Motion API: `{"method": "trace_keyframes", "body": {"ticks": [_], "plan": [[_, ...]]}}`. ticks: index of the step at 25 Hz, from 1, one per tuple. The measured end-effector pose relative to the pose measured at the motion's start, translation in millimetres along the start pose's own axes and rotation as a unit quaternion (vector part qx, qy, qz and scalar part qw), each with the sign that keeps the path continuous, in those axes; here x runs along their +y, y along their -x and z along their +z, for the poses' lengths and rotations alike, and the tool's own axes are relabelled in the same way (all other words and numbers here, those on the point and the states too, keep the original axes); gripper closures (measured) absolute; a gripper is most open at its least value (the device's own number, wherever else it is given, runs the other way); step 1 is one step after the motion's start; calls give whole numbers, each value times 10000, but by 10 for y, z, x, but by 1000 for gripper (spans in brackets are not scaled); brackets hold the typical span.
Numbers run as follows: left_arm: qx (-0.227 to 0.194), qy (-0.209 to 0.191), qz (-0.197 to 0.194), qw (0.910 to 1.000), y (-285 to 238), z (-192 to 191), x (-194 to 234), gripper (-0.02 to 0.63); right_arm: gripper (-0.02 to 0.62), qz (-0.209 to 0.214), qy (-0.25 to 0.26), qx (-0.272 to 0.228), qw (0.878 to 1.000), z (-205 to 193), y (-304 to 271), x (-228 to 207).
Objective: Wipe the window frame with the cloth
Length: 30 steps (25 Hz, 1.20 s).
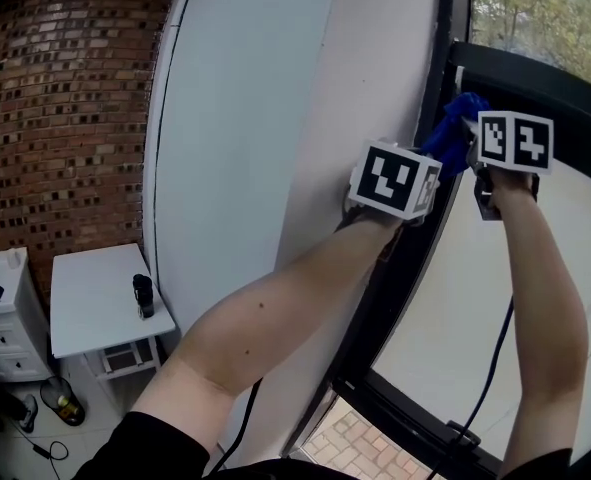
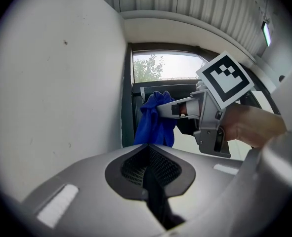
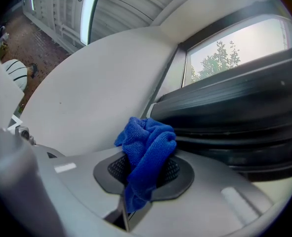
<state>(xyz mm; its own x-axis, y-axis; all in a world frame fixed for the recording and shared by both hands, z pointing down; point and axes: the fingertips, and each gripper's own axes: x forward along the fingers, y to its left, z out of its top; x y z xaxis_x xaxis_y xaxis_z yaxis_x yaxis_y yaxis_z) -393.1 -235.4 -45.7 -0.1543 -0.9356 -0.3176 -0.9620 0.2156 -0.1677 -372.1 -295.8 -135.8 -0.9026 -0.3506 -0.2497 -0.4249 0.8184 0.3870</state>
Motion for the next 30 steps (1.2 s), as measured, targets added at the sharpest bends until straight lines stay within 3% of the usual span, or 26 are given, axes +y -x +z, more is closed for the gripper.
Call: {"method": "trace_keyframes", "body": {"ticks": [15,22,26,30], "plan": [[501,-111,-17,9987,304,-543,-220,612,514,433,-192,181,9987,-692,342,520],[404,37,-122,9991,468,-789,-334,612,514,557,-69,168,9983,-1007,489,730],[433,-175,-199,9987,576,-956,-438,612,514,585,-98,209,9980,-1272,644,840],[450,-2,-371,9983,761,-1152,-646,612,514,565,-166,218,9980,-1632,965,981]]}}
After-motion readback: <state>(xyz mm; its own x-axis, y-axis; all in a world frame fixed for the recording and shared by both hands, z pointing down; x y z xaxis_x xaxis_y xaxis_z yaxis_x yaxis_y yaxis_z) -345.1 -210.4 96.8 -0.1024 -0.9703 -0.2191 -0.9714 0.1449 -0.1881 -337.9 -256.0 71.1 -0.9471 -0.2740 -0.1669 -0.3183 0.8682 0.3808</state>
